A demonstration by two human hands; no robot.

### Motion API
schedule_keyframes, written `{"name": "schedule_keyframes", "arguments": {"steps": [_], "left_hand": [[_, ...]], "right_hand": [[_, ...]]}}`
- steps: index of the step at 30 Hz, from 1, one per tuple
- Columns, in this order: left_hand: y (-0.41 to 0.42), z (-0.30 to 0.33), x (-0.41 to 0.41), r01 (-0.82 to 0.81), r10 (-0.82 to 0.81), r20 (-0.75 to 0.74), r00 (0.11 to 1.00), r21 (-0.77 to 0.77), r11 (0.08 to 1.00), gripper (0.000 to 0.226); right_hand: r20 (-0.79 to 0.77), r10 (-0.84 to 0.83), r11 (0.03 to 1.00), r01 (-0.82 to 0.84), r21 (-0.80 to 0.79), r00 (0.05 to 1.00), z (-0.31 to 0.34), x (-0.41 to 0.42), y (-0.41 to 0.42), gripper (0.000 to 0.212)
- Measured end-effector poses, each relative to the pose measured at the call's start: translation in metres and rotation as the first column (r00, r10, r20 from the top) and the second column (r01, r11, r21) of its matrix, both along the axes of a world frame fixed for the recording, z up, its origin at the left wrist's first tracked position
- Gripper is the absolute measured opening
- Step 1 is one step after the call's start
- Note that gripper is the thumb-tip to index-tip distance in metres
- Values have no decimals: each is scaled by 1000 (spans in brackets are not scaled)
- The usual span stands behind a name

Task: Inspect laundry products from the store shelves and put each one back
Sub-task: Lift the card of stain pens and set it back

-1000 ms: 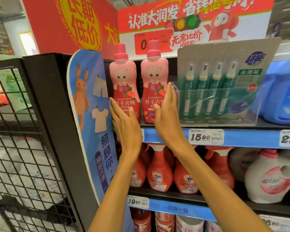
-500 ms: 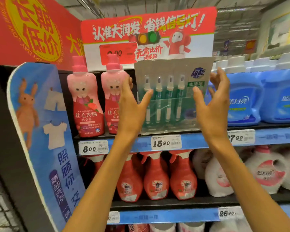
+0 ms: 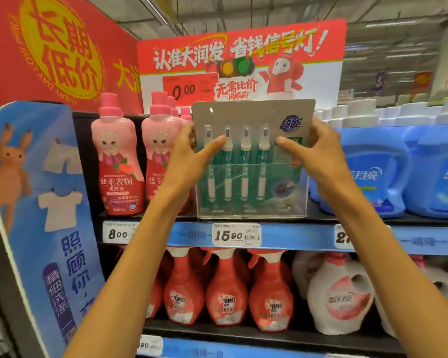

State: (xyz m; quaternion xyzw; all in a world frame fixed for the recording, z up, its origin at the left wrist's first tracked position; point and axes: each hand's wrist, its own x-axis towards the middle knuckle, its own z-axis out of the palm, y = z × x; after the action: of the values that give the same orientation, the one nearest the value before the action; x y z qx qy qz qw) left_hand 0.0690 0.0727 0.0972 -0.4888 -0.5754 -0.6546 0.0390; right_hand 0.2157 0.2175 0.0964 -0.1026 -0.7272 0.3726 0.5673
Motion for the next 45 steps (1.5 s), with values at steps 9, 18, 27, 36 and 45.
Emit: {"name": "schedule_keyframes", "arguments": {"steps": [9, 18, 27, 36, 45], "left_hand": [[-2, 31, 11, 0, 1, -2, 1000, 215, 977, 48], [-23, 70, 34, 64, 0, -182, 983, 345, 936, 33], [-26, 67, 38, 82, -2, -233, 972, 332, 940, 22], [-30, 59, 32, 97, -81, -74, 994, 242, 966, 14], [-29, 32, 44, 90, -110, 145, 983, 139, 986, 26]], "right_hand": [[-210, 114, 993, -110, 30, 971, 28, 0, -7, 21], [-297, 237, 967, -197, 158, 925, 60, 24, -22, 17], [-295, 228, 972, -199, 126, 928, 57, 29, -34, 15], [-190, 164, 986, -155, 60, 968, 49, 31, -38, 13], [-184, 243, 961, -263, -91, 952, 20, 39, -37, 17]]}}
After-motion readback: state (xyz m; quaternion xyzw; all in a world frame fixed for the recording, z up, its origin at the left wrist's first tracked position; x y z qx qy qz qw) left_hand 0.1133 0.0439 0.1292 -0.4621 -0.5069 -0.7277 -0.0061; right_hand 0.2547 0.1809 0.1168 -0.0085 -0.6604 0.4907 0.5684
